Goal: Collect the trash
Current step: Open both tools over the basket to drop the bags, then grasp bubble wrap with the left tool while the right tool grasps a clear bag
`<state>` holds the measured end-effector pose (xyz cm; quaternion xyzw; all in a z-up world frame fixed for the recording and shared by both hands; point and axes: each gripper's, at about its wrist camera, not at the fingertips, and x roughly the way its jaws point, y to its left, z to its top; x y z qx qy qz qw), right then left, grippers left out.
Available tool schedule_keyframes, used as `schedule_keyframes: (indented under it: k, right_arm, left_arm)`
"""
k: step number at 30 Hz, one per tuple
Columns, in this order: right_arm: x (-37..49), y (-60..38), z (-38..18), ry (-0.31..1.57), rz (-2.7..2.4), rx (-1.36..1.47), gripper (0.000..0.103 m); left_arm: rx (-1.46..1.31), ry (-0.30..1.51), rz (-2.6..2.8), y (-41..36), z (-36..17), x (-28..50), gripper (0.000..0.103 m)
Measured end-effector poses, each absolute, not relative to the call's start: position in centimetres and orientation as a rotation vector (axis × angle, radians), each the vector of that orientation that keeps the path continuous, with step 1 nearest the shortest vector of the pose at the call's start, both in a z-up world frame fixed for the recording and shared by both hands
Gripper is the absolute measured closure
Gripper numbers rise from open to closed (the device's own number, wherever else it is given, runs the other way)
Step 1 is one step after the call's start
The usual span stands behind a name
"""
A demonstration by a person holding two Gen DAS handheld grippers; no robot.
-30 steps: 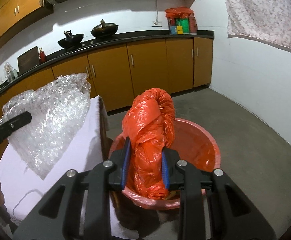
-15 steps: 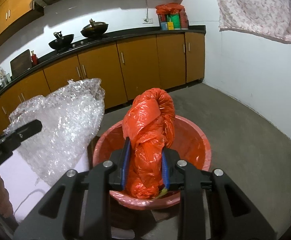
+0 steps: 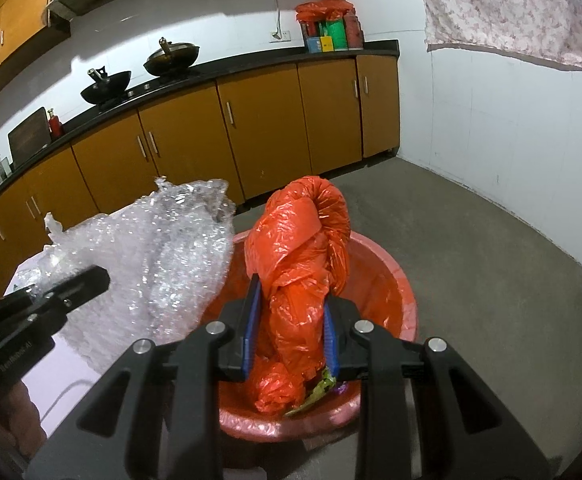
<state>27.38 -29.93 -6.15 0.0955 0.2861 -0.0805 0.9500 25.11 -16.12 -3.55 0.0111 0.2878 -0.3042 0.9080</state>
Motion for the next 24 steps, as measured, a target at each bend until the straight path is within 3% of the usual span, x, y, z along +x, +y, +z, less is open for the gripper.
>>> schedule_keyframes:
  k: [4, 7, 9, 11, 13, 24]
  right_arm:
    - [28.2, -30.3, -6.4, 0.577, -0.166, 0.198, 0.075]
    - [28.5, -30.7, -6.6, 0.567, -0.178, 0.199, 0.069]
    - [28.7, -31.0, -6.6, 0.565, -0.174, 0.208, 0.057]
    - [28.6, -31.2, -6.7, 0.561, -0.179, 0.212, 0.052]
    - [28.5, -31.4, -6.9, 0.563, -0.18, 0.218, 0.051]
    - [27.4, -31.3, -7.2, 0.575, -0.182, 0.241, 0.05]
  left_arm:
    - [0.033, 0.601, -0.647, -17.1, -4.0, 25.7, 0.097]
    - [0.046, 0.609, -0.646, -17.5, -4.4, 26.0, 0.096]
    - [0.045, 0.619, -0.645, -17.4, -4.7, 26.2, 0.09]
    - [0.035, 0.623, -0.627, -16.9, -5.0, 26.4, 0.063]
    - [0.017, 0.62, -0.61, -16.3, -5.1, 26.6, 0.053]
    - [-0.031, 0.627, -0.522, -12.2, -5.0, 26.7, 0.045]
